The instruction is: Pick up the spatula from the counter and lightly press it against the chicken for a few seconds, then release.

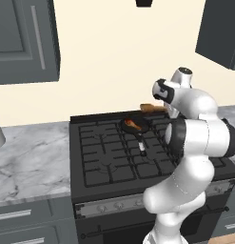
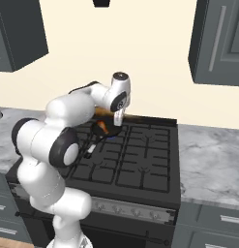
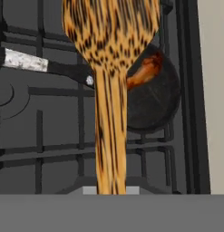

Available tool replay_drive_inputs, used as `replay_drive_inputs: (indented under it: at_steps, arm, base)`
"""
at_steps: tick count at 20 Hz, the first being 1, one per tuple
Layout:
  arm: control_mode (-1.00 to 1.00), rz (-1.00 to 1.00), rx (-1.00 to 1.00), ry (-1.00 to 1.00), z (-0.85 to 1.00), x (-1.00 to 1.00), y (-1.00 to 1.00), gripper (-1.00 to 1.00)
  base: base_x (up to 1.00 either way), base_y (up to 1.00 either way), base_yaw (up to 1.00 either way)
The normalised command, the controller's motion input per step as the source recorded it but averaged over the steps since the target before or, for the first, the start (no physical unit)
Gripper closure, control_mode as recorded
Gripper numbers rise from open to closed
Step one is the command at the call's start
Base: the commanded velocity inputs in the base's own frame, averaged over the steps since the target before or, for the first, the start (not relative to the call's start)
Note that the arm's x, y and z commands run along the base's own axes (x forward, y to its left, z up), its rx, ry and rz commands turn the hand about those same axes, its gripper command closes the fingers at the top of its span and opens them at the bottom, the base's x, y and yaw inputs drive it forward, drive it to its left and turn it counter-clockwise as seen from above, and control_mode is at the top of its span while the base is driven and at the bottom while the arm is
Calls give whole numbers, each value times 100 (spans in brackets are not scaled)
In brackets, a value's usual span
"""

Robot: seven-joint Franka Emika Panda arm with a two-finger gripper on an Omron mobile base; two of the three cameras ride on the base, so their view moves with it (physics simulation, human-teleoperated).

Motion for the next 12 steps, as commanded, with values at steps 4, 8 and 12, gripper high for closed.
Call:
replay_drive_inputs:
  at_steps: [4, 8, 12]
  arm:
    - [-100, -36, 13, -12, 3, -59, 0, 100]
    - [-100, -45, 13, -18, 0, -74, 1, 100]
    - [-100, -48, 12, -15, 0, -76, 1, 100]
  base:
    - [0, 0, 0]
    - [0, 0, 0]
    - [0, 0, 0]
